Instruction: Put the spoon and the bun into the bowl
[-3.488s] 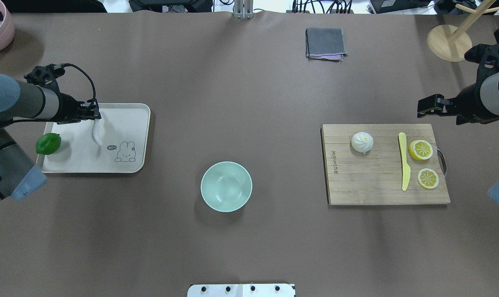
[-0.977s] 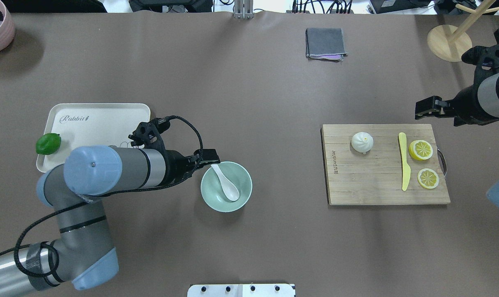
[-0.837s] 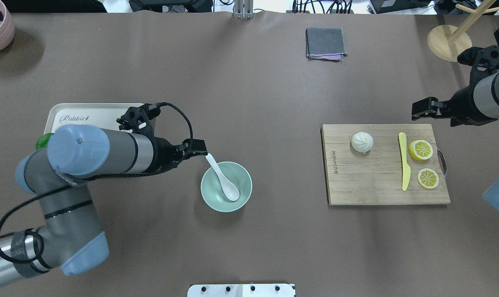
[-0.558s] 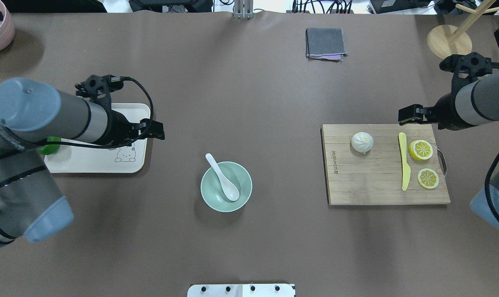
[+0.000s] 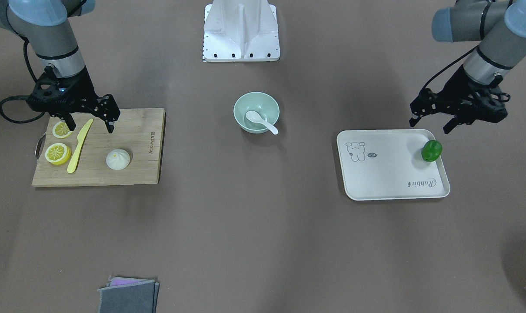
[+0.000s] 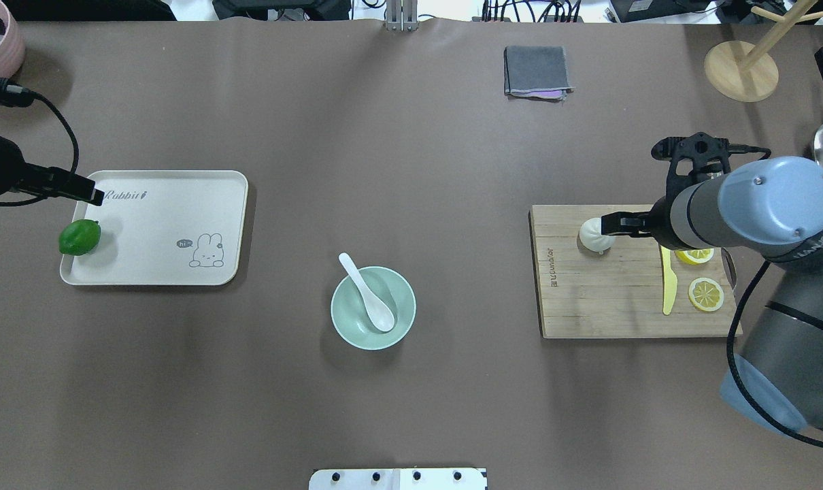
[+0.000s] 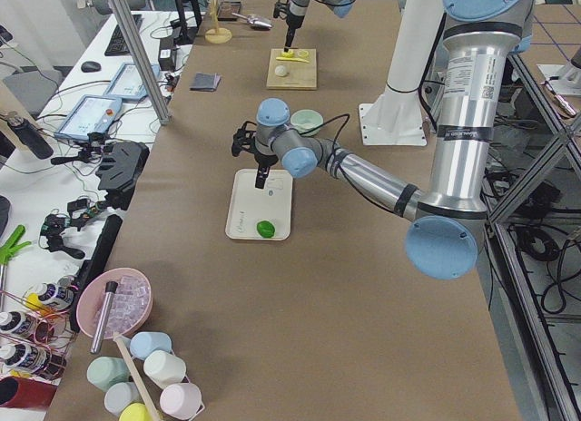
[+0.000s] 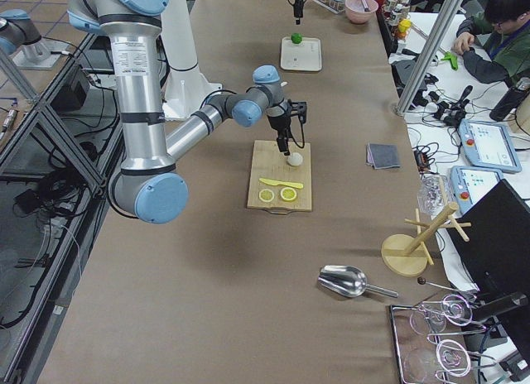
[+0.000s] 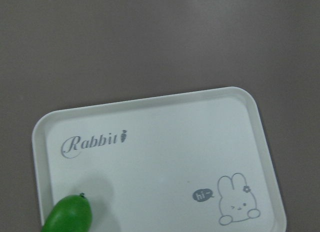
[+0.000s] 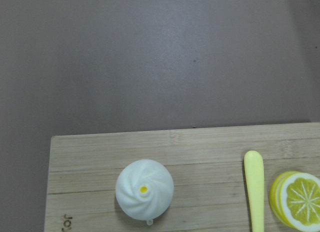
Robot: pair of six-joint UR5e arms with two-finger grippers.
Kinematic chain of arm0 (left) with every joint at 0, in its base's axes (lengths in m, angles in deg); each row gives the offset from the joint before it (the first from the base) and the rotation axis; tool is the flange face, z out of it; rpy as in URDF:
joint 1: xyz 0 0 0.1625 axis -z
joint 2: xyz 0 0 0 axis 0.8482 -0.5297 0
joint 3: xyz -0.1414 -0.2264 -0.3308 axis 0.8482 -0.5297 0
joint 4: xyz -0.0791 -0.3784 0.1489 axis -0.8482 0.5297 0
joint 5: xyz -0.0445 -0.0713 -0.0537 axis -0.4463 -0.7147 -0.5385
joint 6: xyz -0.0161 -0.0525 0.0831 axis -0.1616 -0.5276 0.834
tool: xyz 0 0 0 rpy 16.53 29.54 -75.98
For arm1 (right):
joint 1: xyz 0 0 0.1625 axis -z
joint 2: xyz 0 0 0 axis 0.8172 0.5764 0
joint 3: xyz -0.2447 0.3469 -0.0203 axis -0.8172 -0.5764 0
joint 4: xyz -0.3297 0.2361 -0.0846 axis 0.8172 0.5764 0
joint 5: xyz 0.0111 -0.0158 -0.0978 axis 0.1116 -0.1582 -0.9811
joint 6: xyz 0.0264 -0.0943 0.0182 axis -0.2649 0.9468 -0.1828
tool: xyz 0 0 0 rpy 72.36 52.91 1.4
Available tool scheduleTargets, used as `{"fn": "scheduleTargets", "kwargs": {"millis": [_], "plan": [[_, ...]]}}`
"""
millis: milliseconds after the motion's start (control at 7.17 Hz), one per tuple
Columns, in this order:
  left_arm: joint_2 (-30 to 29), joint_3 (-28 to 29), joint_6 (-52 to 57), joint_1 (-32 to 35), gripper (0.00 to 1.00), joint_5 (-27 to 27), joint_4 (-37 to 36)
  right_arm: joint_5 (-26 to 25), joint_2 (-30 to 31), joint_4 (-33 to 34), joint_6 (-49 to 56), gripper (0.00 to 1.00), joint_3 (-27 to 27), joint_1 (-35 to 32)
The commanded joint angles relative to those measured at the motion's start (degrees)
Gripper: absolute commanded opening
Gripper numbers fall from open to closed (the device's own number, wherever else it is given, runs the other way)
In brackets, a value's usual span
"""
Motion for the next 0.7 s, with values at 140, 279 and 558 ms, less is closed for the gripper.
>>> {"fn": "scheduleTargets", "kwargs": {"millis": [140,279,558], "plan": [[1.0,0.0,1.4,1.0,0.98,-0.4,0.3,-3.5,-6.4,-0.1,-0.2,0.72,-8.5,1.7],[1.0,0.0,1.4,1.0,0.98,-0.4,0.3,-3.5,-6.8,-0.1,-0.3,0.70,-8.7,1.8],[1.0,0.0,1.4,1.0,0.98,-0.4,0.4,-4.7,-7.2,-0.2,-0.2,0.66,-10.3,2.4]]}}
